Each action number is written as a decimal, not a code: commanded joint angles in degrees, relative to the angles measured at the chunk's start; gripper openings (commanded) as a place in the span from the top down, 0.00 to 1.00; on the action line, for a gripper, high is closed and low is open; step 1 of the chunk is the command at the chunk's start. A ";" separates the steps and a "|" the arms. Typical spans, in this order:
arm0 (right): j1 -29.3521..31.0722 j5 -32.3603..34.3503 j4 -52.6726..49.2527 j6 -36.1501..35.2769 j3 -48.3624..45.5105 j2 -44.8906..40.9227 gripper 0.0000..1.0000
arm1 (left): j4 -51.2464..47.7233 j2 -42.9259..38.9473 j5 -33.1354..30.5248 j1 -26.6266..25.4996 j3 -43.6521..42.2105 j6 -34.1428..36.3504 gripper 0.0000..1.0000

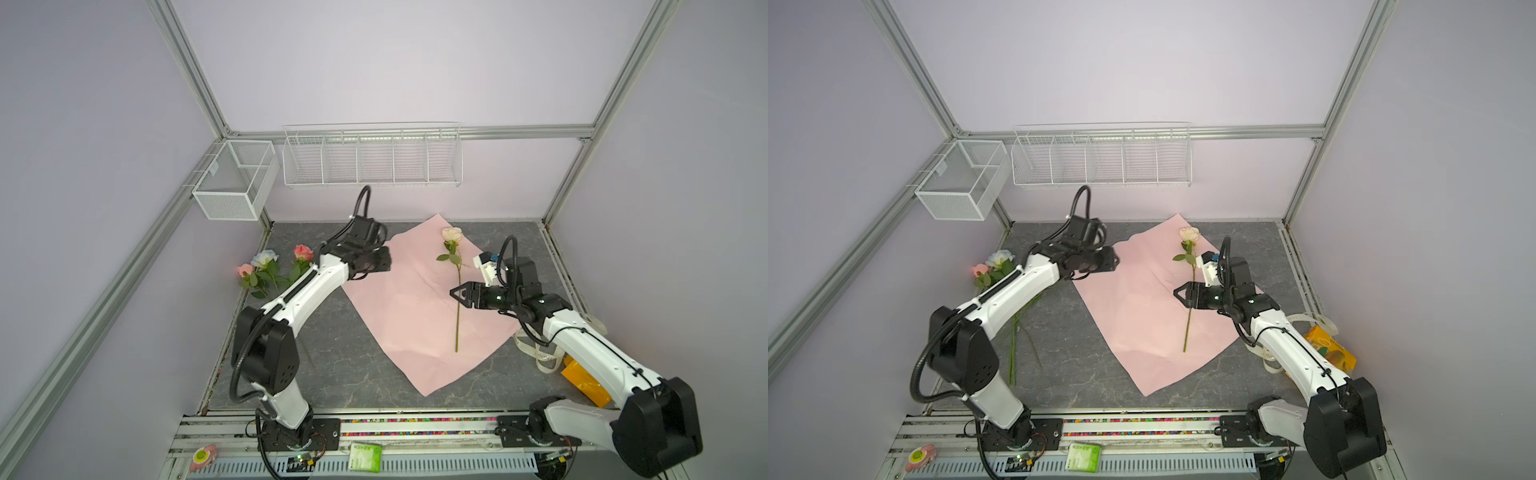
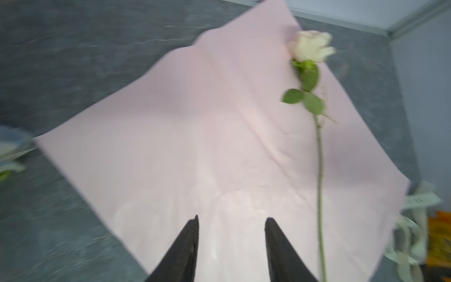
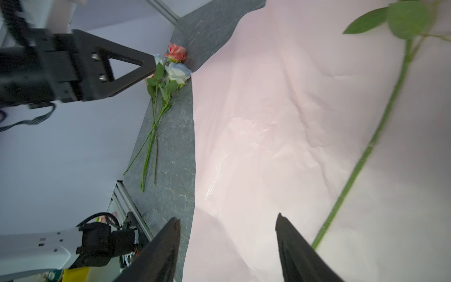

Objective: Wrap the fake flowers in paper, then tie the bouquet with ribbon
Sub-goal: 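Release the cream rose on the paper and return the left gripper to the roses, then grasp another rose stem with the left gripper while right moves aside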

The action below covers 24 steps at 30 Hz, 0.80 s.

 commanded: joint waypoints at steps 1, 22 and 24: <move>3.68 -0.16 2.48 -2.97 3.52 2.83 0.33 | -4.71 -7.12 -1.24 10.56 -11.12 -0.24 0.54; 20.46 3.63 -2.30 -10.69 15.35 19.09 0.25 | -19.60 7.62 -3.73 32.96 -4.00 12.44 0.60; 20.43 3.62 -2.68 -10.41 15.32 19.18 0.25 | -20.68 9.29 -3.97 33.00 -2.54 13.33 0.60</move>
